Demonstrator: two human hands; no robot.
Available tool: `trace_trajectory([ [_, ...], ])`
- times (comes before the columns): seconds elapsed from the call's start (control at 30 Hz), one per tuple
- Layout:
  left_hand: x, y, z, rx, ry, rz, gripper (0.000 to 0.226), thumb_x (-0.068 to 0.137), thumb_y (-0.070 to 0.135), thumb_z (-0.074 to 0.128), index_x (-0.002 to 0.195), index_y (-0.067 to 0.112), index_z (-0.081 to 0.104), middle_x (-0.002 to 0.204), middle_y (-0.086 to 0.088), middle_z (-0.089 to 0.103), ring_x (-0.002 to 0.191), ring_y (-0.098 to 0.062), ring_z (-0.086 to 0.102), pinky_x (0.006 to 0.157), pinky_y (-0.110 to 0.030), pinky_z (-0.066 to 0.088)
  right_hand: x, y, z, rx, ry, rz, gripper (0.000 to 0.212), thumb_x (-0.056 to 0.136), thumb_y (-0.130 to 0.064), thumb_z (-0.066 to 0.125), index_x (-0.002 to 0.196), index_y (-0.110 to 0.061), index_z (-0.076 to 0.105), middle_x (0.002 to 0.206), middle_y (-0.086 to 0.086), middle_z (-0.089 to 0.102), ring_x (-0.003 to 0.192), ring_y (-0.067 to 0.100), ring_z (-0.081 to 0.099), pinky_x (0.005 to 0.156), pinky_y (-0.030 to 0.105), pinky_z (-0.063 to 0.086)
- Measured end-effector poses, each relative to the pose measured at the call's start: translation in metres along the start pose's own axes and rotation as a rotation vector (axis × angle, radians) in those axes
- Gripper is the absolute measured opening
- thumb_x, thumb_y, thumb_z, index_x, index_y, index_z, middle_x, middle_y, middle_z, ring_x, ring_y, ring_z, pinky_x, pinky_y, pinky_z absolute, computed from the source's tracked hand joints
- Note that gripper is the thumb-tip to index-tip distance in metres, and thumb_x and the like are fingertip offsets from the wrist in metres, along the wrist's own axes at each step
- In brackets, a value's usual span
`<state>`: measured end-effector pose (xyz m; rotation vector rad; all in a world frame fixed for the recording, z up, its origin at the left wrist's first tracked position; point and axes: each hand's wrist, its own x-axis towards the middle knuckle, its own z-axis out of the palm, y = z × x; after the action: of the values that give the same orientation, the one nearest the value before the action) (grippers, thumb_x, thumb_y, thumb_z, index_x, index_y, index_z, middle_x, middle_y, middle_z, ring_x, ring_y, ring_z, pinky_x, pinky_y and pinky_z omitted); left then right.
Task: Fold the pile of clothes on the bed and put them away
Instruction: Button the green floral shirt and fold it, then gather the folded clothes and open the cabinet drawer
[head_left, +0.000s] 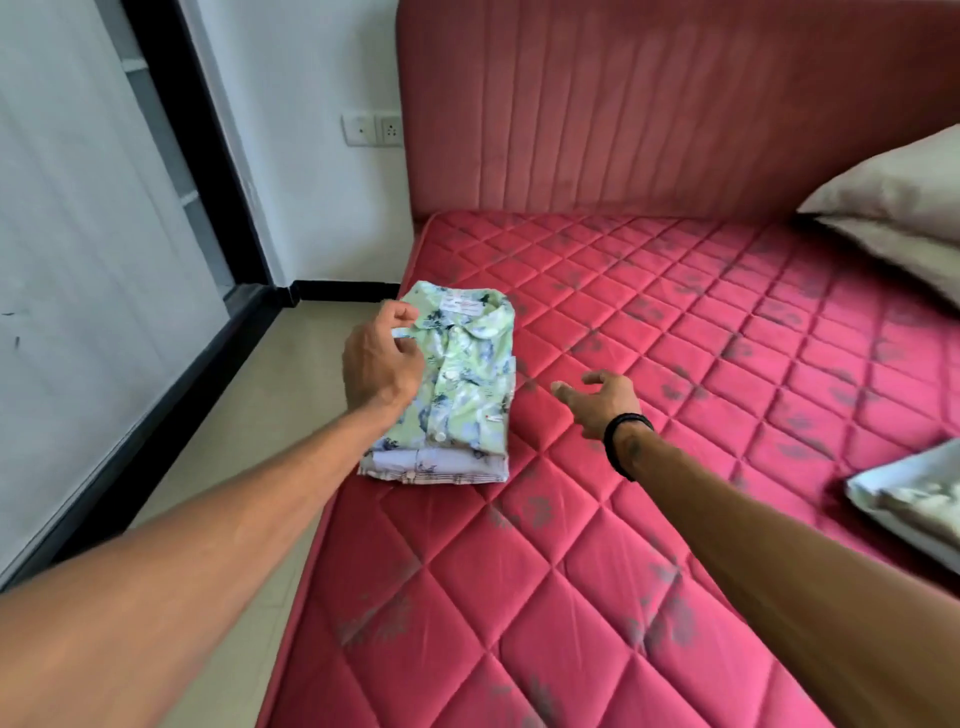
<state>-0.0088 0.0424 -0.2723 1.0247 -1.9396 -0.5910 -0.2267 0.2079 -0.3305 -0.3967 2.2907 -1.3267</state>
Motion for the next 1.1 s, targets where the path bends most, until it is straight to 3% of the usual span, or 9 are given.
trace_trajectory([
  [0.17,-0.014,0.084,0.019,-0.058,-0.078,0.183,0.034,0.08,-0.002,0.053,0.094,0.024,0.072,0.094,0.01,0.075,0.09,-0.015,0.069,0.08,-0.026,0.05,0.001,0.017,-0.11,-0.006,0.146,0.006,0.062,0.057,-0.059,0.076,0.109,-0.03,0.057,0.112,0.017,0.073,0.103,0.035,0.072,0.09,0.055,0.06],
  [0.27,-0.028,0.129,0.046,-0.092,-0.121,0.226,0.032,0.077,0.002,0.053,0.087,0.027,0.07,0.084,0.011,0.074,0.084,-0.018,0.069,0.08,-0.032,0.053,-0.009,0.029,-0.18,0.013,0.278,0.017,0.056,0.058,-0.057,0.073,0.105,-0.031,0.059,0.106,0.017,0.074,0.101,0.035,0.073,0.089,0.053,0.06],
  [0.37,-0.052,0.183,0.08,-0.114,-0.189,0.289,0.032,0.076,0.005,0.051,0.086,0.027,0.071,0.083,0.012,0.074,0.084,-0.018,0.07,0.082,-0.039,0.056,-0.032,0.041,-0.253,0.036,0.427,0.015,0.046,0.071,-0.048,0.076,0.111,-0.028,0.066,0.108,0.014,0.075,0.102,0.033,0.073,0.095,0.048,0.058],
  [0.53,-0.106,0.269,0.145,-0.165,-0.382,0.353,0.026,0.082,0.005,0.057,0.09,0.02,0.076,0.086,0.005,0.077,0.084,-0.018,0.072,0.082,-0.03,0.055,-0.055,0.084,-0.354,0.06,0.588,0.042,0.037,0.088,-0.033,0.075,0.121,-0.015,0.069,0.114,0.013,0.073,0.111,0.032,0.068,0.098,0.033,0.051],
  [0.63,-0.151,0.314,0.2,-0.115,-0.571,0.339,0.01,0.09,0.022,0.068,0.093,0.018,0.077,0.087,0.0,0.077,0.087,-0.023,0.072,0.077,-0.029,0.05,-0.061,0.135,-0.413,0.04,0.686,0.123,0.038,0.09,-0.03,0.072,0.124,-0.015,0.067,0.122,0.014,0.07,0.121,0.033,0.062,0.103,0.035,0.048],
  [0.8,-0.222,0.36,0.294,0.1,-0.996,0.249,0.052,0.094,0.067,0.055,0.117,0.023,0.067,0.137,-0.015,0.064,0.129,-0.031,0.058,0.104,-0.036,0.044,-0.074,0.22,-0.478,-0.205,0.801,0.33,0.053,0.089,-0.042,0.071,0.133,-0.015,0.057,0.14,0.021,0.051,0.133,0.042,0.044,0.107,0.049,0.04],
  [0.9,-0.253,0.372,0.344,0.196,-1.167,0.119,0.104,0.086,0.084,0.048,0.159,0.012,0.032,0.164,-0.015,0.036,0.15,-0.032,0.035,0.12,-0.039,0.031,-0.071,0.266,-0.502,-0.129,0.688,0.476,0.094,0.082,-0.066,0.072,0.147,-0.006,0.041,0.148,0.024,0.044,0.137,0.043,0.044,0.109,0.048,0.04],
  [0.97,-0.264,0.37,0.366,0.216,-1.23,0.089,0.123,0.076,0.09,0.053,0.163,0.011,0.019,0.168,-0.014,0.027,0.154,-0.032,0.027,0.124,-0.04,0.025,-0.059,0.285,-0.508,-0.051,0.637,0.53,0.125,0.067,-0.088,0.065,0.15,0.0,0.04,0.149,0.024,0.05,0.135,0.042,0.05,0.111,0.046,0.044],
  [1.1,-0.262,0.358,0.385,0.235,-1.171,0.078,0.126,0.063,0.086,0.072,0.156,0.009,0.036,0.157,-0.014,0.045,0.144,-0.031,0.045,0.112,-0.037,0.041,-0.039,0.291,-0.502,0.016,0.627,0.542,0.123,0.071,-0.089,0.062,0.151,0.002,0.04,0.149,0.022,0.053,0.132,0.04,0.055,0.109,0.045,0.046],
])
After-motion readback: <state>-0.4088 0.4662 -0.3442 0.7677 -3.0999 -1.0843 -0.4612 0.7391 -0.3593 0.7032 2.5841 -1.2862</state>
